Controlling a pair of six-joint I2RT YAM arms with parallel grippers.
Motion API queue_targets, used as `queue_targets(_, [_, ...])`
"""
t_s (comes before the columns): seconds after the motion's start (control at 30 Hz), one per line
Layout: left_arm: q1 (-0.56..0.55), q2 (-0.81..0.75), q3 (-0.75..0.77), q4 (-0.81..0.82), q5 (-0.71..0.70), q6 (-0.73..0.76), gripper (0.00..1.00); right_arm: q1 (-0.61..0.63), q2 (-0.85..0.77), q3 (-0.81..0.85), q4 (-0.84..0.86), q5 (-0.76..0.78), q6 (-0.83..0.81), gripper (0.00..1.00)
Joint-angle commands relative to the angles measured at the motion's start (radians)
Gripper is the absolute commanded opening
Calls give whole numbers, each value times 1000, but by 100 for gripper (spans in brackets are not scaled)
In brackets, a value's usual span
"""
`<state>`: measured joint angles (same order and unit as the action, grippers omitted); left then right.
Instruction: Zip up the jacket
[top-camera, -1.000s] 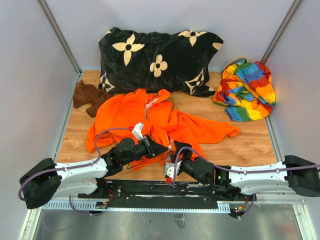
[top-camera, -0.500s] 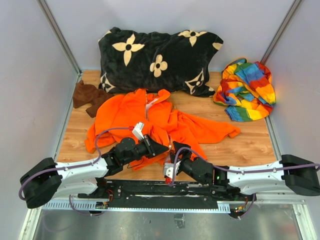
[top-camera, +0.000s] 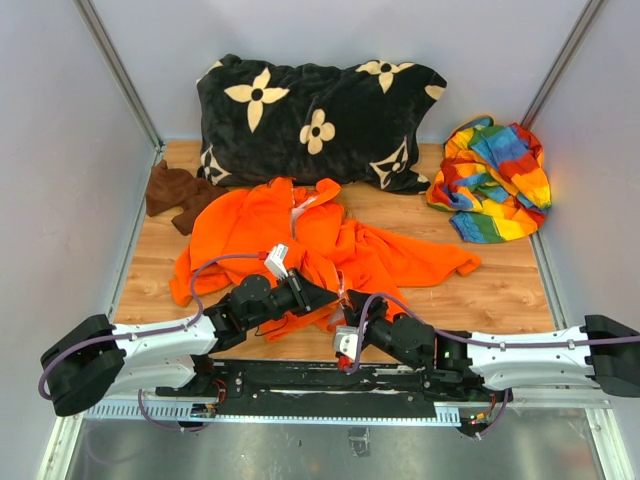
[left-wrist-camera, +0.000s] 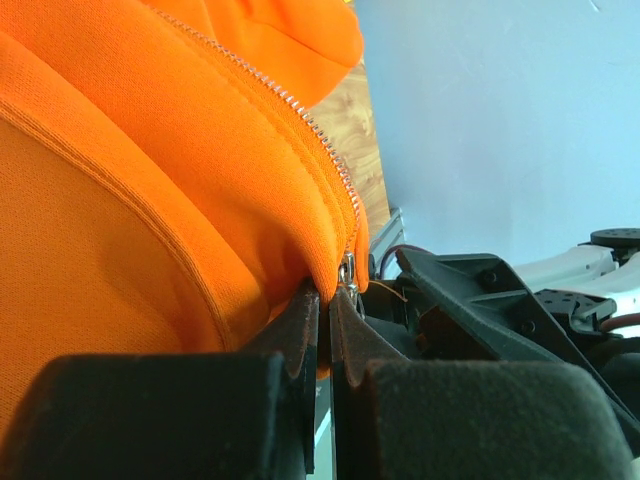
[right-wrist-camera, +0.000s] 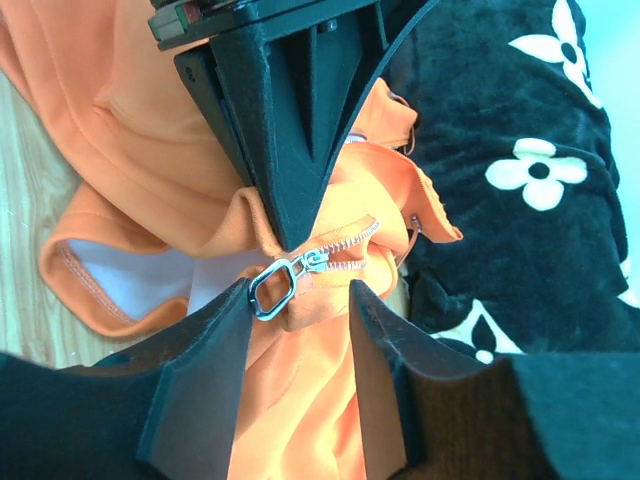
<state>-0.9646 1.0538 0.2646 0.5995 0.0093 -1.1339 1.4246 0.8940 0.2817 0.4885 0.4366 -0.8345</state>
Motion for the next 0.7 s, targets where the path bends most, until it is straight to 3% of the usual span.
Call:
queue_targets(0.0, [0,5,27,25,19,5,0,19,-15,48,-40,-28,58,41])
queue_targets(0.4, [0,6,25,25,27,8,0,17,-9,72,-60,-36,91,23])
queue_targets(0.67, [0,3,16,23,42,12,0,-1,-9,89,-83,-45,120,1])
